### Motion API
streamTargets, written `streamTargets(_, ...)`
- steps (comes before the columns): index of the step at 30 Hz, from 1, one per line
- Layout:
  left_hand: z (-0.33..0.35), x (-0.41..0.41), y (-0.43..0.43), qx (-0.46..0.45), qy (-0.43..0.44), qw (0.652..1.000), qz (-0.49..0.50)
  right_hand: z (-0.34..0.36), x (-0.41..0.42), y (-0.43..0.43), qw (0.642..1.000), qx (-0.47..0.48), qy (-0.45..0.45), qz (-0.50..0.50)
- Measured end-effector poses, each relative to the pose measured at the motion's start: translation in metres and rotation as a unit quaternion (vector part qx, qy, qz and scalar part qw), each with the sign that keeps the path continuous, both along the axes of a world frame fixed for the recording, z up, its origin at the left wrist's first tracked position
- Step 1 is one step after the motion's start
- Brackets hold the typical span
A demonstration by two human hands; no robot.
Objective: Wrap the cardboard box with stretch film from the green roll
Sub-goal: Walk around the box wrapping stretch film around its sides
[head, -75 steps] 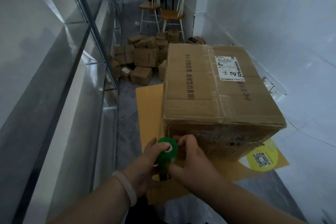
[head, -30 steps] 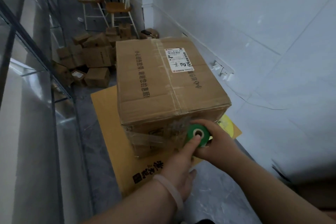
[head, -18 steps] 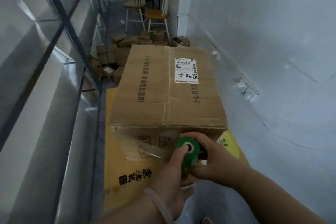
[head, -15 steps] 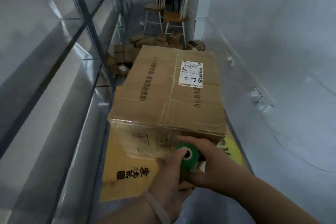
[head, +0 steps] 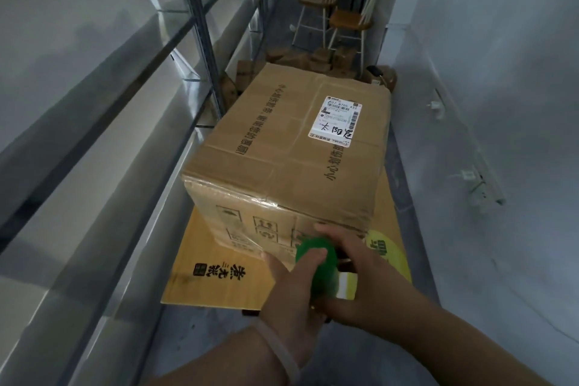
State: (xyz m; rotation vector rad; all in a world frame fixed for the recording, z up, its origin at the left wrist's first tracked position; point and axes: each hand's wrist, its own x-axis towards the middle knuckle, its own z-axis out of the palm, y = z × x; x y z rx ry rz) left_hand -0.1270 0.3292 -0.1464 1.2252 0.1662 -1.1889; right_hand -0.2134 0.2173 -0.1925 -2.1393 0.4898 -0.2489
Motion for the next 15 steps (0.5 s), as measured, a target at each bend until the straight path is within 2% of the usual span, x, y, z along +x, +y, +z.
streamTargets(3,-0.016,-0.003,0.002,-0.024,-0.011,0.999,-0.042,-0.002,-0.01,0.001,0.999,-0.043,0.009,0.01)
streamTargets(6,-0.029,-0.005,-0.001,-0.014,-0.012,0.997,-0.074,-0.006,-0.016,-0.005,0.999,-0.048,-0.001,0.004)
streamTargets(12,-0.032,-0.013,-0.017,0.004,-0.035,0.997,-0.061,-0.004,-0.024,-0.021,0.998,-0.057,-0.006,0.008)
streamTargets(15,-0.036,-0.023,-0.029,0.008,-0.05,0.998,-0.03,-0.005,-0.028,-0.037,0.999,-0.013,-0.014,0.044)
